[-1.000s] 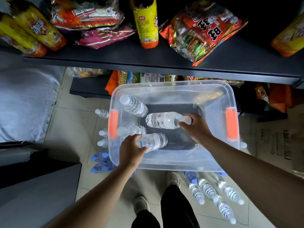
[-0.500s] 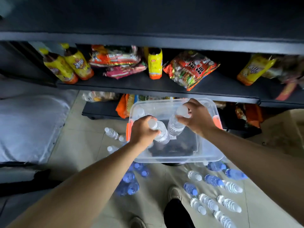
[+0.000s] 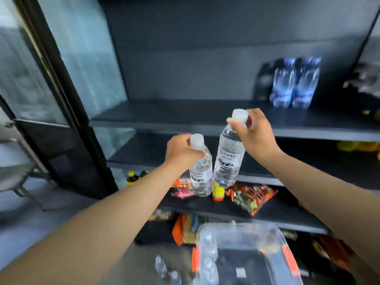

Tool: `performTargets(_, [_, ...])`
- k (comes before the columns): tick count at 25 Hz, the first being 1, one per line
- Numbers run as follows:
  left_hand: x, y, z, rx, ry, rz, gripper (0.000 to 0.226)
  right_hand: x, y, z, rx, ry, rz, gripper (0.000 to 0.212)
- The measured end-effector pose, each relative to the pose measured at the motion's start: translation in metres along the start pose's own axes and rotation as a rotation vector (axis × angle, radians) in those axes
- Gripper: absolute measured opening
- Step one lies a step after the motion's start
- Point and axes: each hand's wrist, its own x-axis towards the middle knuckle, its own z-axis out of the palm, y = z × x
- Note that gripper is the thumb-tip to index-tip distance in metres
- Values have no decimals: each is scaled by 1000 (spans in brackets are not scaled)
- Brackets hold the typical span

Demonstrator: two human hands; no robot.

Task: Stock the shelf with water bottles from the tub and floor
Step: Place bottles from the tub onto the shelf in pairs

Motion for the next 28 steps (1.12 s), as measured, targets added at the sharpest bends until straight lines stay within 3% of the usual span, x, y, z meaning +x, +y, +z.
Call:
performTargets(4, [54, 60, -70, 63, 30, 70, 22, 66, -71, 6, 71, -9, -87, 47])
performTargets(9, [118, 93, -117, 27, 94, 106, 26, 138, -104, 40, 111, -23, -153, 48])
performTargets(19, [202, 69, -138, 14, 226, 20, 32, 218, -99, 111, 269, -127, -124, 36])
performTargets(22, [228, 51, -140, -31, 249, -14, 31, 232, -89, 129, 278, -159, -99, 24])
performTargets(28, [276, 23, -147, -40, 180, -3, 32, 263, -74, 170, 221, -125, -98, 27])
